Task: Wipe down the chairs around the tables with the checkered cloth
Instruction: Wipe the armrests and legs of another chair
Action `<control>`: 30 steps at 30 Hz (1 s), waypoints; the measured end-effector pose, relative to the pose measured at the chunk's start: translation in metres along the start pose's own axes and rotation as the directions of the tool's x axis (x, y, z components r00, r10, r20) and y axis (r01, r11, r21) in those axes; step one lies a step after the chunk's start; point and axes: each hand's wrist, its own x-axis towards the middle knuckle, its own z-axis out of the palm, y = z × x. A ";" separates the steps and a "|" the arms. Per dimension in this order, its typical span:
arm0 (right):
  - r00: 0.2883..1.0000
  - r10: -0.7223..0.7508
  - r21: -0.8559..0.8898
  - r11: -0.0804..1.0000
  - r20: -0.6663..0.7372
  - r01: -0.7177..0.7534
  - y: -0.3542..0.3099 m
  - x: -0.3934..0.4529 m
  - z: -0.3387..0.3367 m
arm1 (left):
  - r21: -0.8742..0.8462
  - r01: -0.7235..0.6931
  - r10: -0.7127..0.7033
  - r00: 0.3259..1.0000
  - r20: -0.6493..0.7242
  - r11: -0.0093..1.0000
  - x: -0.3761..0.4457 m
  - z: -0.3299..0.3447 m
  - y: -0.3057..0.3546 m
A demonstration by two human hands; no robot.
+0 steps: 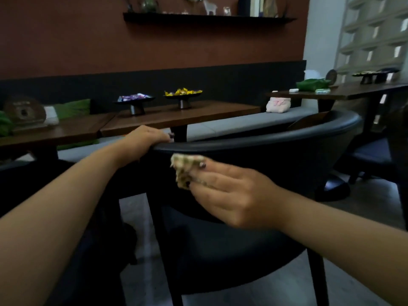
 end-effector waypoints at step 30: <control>-0.010 0.778 0.554 0.439 -0.629 -0.707 0.039 -0.104 0.000 | 0.062 -0.014 -0.014 0.904 0.427 0.998 0.143 0.176 0.281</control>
